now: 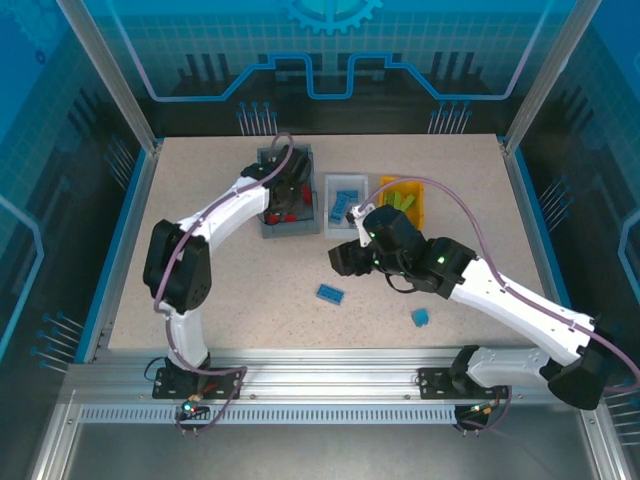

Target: Sort the legos into containers by color

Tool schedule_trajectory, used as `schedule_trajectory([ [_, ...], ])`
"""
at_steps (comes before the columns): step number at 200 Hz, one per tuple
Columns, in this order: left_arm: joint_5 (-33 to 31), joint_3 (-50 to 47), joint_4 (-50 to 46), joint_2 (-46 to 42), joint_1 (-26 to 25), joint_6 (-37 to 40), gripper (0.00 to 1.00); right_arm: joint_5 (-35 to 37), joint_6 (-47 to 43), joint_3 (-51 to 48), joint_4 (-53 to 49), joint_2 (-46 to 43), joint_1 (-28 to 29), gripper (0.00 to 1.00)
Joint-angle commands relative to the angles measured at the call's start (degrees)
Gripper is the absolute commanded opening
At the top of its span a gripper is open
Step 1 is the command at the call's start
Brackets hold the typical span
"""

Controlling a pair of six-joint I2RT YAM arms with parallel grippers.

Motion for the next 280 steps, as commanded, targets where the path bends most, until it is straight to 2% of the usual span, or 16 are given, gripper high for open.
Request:
schedule_trajectory([
  [1,-2.09,7.32,-3.89,5.64,1.56,2.24,0.36,1.76,0.74,1.3,2.24,0.09,0.78,0.65],
  [26,-3.7,13.52,-6.2,11.32,2.68,2.67,0.38,2.19,0.49,1.4,1.64,0.13,0.81,0.65],
  [60,-4.19,17.16,-7.94,14.54,3.54,2.77,0.43,2.31,1.3,0.09,1.44,-0.33,0.72,0.65],
  [95,-3.92,17.04,-8.59,13.91,3.61,2.34,0.59,2.9,2.76,-1.31,0.56,-0.16,0.47,0.67],
  [114,-3.02,16.22,-8.05,11.07,3.29,2.0,0.61,8.31,6.61,-0.78,-4.53,-0.18,-0.12,0.68],
  [139,-0.68,12.97,-5.21,4.45,1.63,1.99,0.61,16.69,19.27,-0.46,-18.21,-0.56,-3.02,0.68],
  [171,4.64,2.28,2.81,-8.37,-5.52,2.39,0.65,15.73,34.11,-6.08,-30.06,-3.52,-8.5,0.69],
  [192,9.71,-8.42,11.38,-16.28,-12.89,1.08,0.66,10.75,41.31,-12.17,-33.88,-6.73,-13.61,0.73],
  [235,22.27,-24.29,27.44,-24.66,-26.57,0.06,0.66,-2.21,47.39,-25.8,-26.08,-13.81,-24.96,0.76],
  [255,23.54,-28.86,30.4,-26.98,-31.77,0.71,0.66,-6.67,49.6,-28.88,-21.28,-13.06,-27.91,0.76],
  [280,24.2,-33.44,31.86,-29.87,-35.88,0.68,0.66,-8.96,53.37,-30.87,-17.42,-11.84,-28.36,0.76],
])
